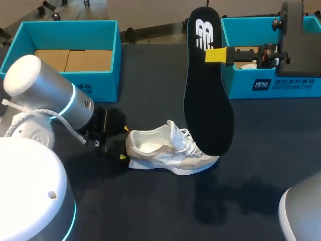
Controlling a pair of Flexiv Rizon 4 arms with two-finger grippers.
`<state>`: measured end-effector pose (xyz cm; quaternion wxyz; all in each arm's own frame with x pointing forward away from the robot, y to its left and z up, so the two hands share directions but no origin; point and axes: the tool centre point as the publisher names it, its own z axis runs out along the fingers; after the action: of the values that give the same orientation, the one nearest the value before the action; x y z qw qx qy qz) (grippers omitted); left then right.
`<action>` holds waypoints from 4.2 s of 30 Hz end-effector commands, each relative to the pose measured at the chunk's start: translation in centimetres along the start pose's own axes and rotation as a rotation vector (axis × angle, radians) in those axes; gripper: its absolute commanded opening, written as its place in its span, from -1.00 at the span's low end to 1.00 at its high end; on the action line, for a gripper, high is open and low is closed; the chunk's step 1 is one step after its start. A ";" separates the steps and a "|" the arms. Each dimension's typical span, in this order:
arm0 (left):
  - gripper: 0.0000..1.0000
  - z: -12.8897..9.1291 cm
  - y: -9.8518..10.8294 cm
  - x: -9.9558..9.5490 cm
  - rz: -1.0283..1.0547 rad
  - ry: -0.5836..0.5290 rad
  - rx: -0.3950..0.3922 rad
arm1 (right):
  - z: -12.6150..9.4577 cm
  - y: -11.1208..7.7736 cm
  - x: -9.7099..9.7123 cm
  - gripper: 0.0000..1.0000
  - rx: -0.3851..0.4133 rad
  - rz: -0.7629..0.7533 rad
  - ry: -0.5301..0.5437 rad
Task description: Take the shoe out of the shoebox, open the shoe tongue, remove and reinsert the insole, then place the shoe into the shoebox
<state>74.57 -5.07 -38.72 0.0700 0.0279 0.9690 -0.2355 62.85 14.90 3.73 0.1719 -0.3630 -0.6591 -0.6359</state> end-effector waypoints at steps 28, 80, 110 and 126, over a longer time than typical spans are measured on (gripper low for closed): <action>1.00 -3.7 -3.9 -0.7 0.035 0.069 -0.372 | 0.2 -0.6 0.8 -1.00 -0.015 0.001 -0.010; 1.00 -1.3 -11.5 -2.5 0.061 0.047 -0.322 | 0.2 -0.6 0.8 -1.00 -0.015 0.001 -0.010; 0.73 6.1 -10.7 -4.4 0.074 0.153 -0.275 | 0.2 -0.6 0.8 -1.00 -0.015 0.001 -0.010; -0.02 7.2 -9.5 -3.4 0.051 0.233 -0.274 | 0.2 -0.6 0.8 -1.00 -0.015 0.001 -0.010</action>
<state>77.83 -16.54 -39.92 -0.0300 0.0684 0.9927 -0.0951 62.85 14.90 3.72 0.1719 -0.3630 -0.6590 -0.6359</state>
